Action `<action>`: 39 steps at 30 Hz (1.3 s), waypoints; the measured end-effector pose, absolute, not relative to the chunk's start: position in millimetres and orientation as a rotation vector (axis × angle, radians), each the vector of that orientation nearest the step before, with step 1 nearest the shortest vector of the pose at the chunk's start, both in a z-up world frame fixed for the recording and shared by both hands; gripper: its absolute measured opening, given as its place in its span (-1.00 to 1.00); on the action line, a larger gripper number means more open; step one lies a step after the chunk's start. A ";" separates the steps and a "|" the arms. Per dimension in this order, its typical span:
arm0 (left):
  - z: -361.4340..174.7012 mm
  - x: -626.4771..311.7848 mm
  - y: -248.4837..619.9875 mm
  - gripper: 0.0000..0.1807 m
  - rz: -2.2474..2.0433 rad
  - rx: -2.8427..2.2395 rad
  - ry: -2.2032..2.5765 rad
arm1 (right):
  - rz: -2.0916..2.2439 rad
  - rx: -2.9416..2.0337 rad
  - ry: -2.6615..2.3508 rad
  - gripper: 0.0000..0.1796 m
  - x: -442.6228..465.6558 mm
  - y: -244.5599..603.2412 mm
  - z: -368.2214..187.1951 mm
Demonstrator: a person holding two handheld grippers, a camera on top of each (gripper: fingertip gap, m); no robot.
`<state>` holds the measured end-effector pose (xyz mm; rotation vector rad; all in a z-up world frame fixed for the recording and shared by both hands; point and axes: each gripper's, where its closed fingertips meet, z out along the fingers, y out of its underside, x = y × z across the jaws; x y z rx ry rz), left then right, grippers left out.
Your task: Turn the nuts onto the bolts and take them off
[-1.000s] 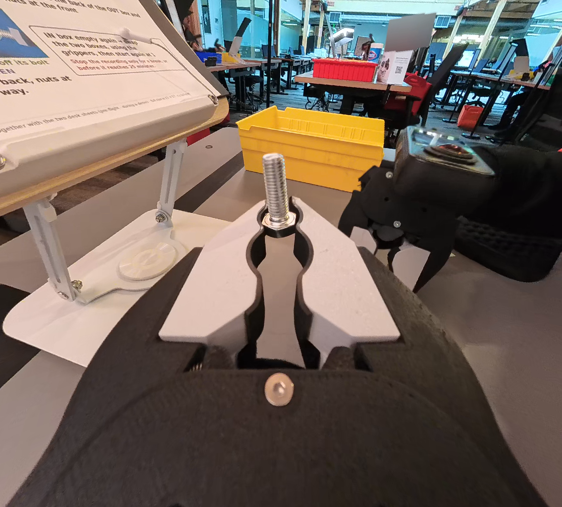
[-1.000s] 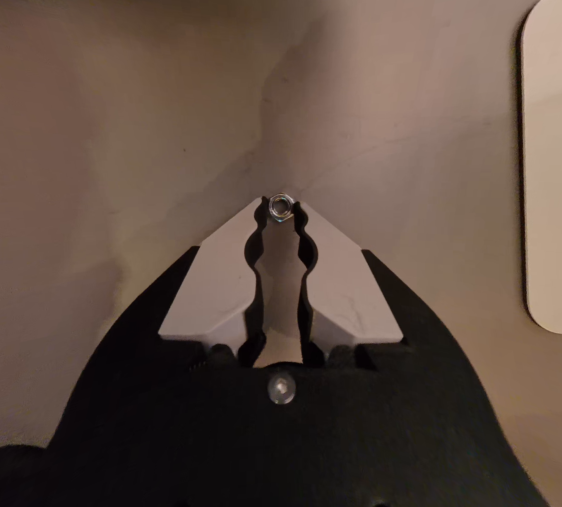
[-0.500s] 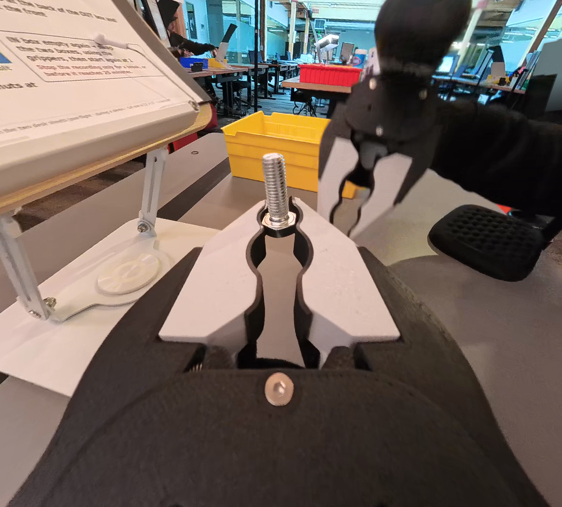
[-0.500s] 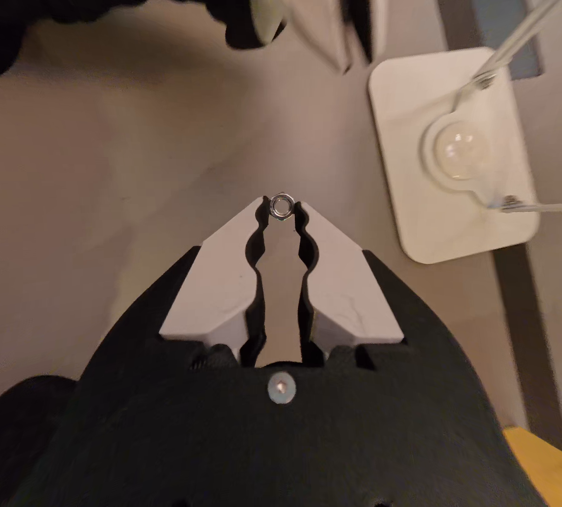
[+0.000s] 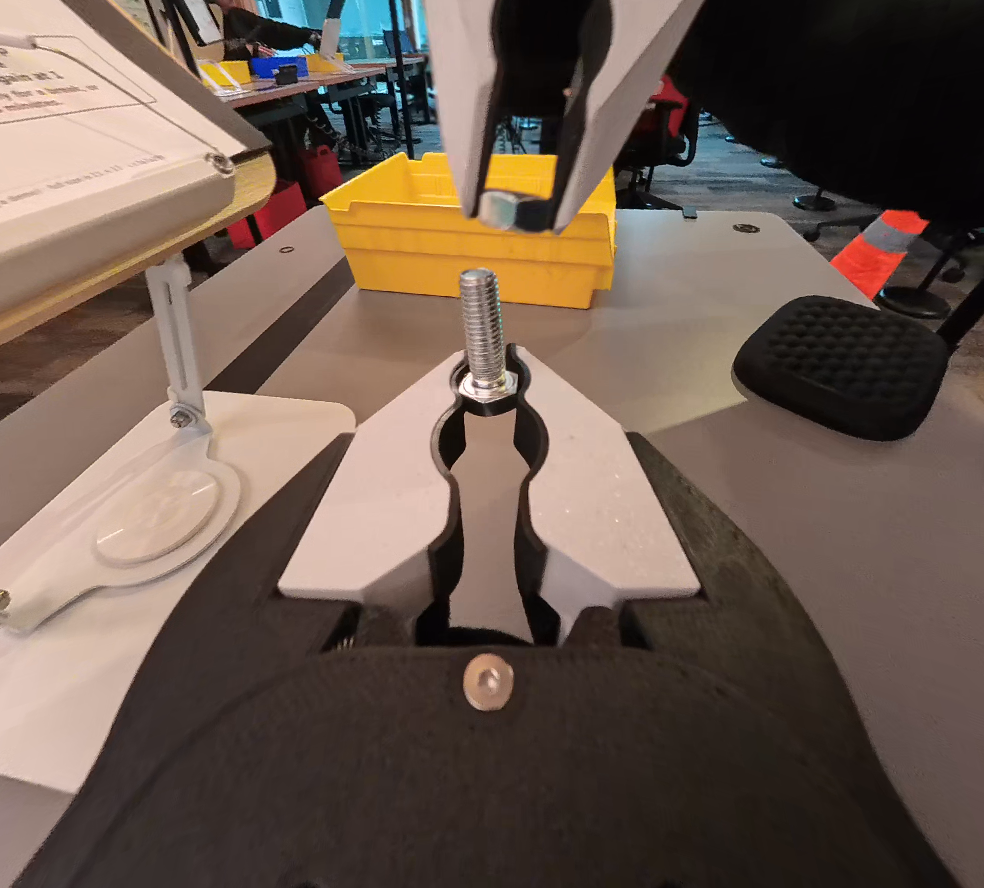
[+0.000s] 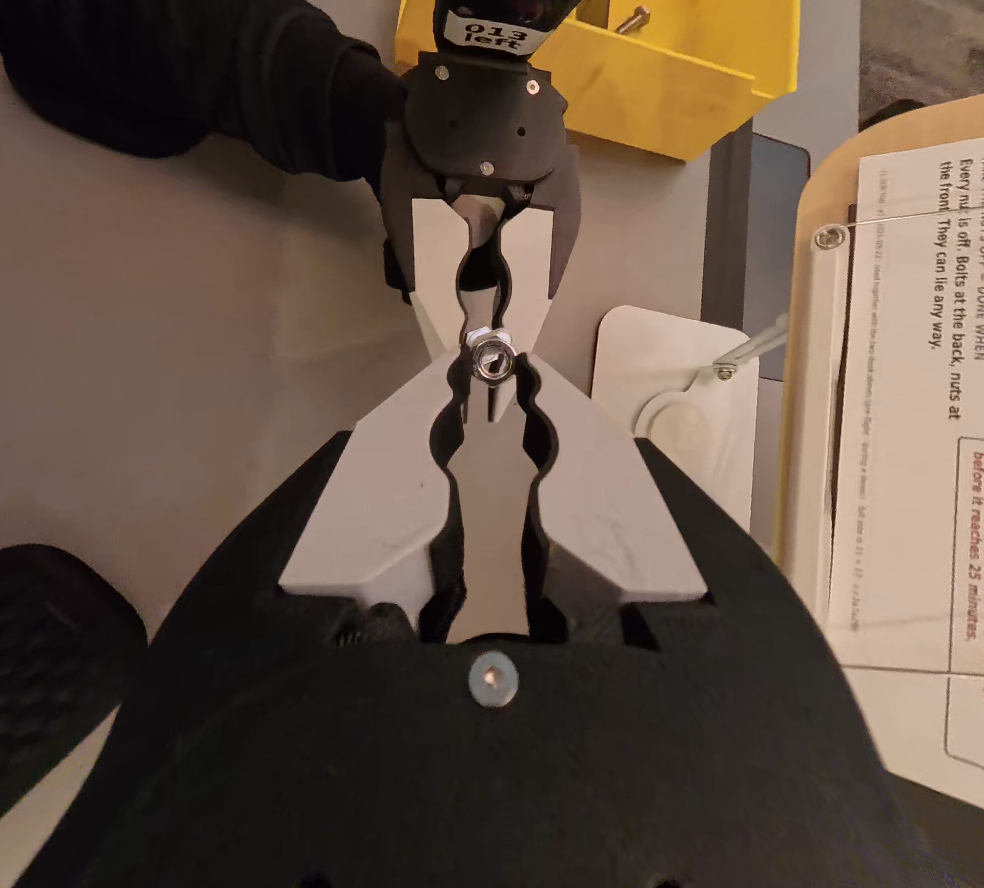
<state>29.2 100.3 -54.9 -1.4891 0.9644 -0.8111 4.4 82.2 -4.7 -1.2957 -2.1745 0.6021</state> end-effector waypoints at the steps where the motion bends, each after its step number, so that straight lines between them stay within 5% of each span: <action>1: -55.1 31.8 99.0 -0.88 -0.814 -1.486 0.973 | 0.594 -1.287 -2.195 -0.83 3.2 82.7 -6.3; 39: -66.4 43.1 108.7 -0.89 -0.659 -1.512 0.990 | 0.583 -1.334 -2.315 -0.83 8.4 86.3 -23.7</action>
